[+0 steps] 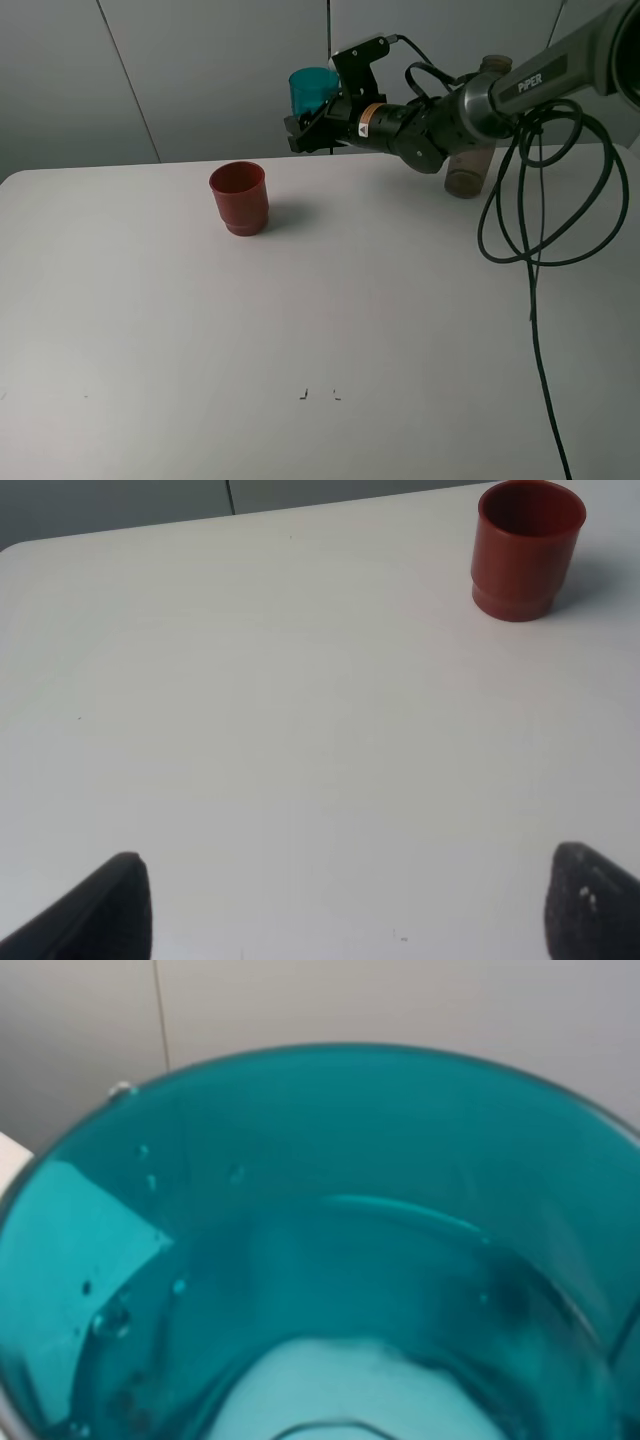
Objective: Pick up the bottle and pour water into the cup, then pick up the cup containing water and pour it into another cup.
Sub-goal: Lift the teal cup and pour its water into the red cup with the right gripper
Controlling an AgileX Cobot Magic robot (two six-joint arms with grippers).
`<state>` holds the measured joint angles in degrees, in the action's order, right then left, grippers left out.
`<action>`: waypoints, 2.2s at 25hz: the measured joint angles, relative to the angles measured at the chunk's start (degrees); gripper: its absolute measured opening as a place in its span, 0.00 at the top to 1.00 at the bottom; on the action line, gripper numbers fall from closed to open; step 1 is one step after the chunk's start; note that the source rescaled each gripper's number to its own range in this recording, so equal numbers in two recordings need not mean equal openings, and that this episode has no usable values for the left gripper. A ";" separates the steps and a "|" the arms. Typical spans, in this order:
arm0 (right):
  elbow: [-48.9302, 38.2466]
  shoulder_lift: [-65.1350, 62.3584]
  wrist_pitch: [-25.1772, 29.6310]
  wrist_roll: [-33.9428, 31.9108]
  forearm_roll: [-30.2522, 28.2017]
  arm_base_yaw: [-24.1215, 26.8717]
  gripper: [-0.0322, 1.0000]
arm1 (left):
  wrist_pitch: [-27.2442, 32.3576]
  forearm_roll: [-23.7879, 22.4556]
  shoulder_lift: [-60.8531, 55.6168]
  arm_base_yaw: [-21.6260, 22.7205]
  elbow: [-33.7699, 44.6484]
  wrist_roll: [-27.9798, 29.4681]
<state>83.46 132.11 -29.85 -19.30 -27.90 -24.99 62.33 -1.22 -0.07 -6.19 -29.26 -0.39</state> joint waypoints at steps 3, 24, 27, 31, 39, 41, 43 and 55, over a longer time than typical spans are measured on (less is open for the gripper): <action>2.85 1.75 0.68 -0.59 -0.49 -0.10 0.92 | 0.00 0.00 0.00 0.00 0.00 0.00; 18.36 9.79 10.47 1.23 -11.39 -2.87 0.92 | 0.00 0.00 0.00 0.00 0.00 0.00; 18.36 9.79 10.06 3.08 -11.81 -2.87 0.92 | 0.00 0.00 0.00 0.00 0.00 0.00; 18.36 9.79 9.56 6.08 -11.94 -2.90 0.92 | 0.00 0.00 0.00 0.00 0.00 0.00; 18.36 9.79 9.56 9.25 -11.94 -3.33 0.92 | 0.00 0.00 0.00 0.00 0.00 0.00; 18.36 9.79 9.56 9.47 -11.94 -3.69 0.92 | 0.00 0.00 0.00 0.00 0.00 0.00; 18.36 9.79 9.43 10.20 -11.94 -3.82 0.92 | 0.00 0.00 0.00 0.00 0.00 0.00; 18.36 9.79 9.31 17.53 -11.94 -4.09 0.92 | 0.00 0.00 0.00 0.00 0.00 0.00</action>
<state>101.82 141.90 -20.54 -1.77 -39.85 -29.08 62.33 -1.22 -0.07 -6.19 -29.26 -0.39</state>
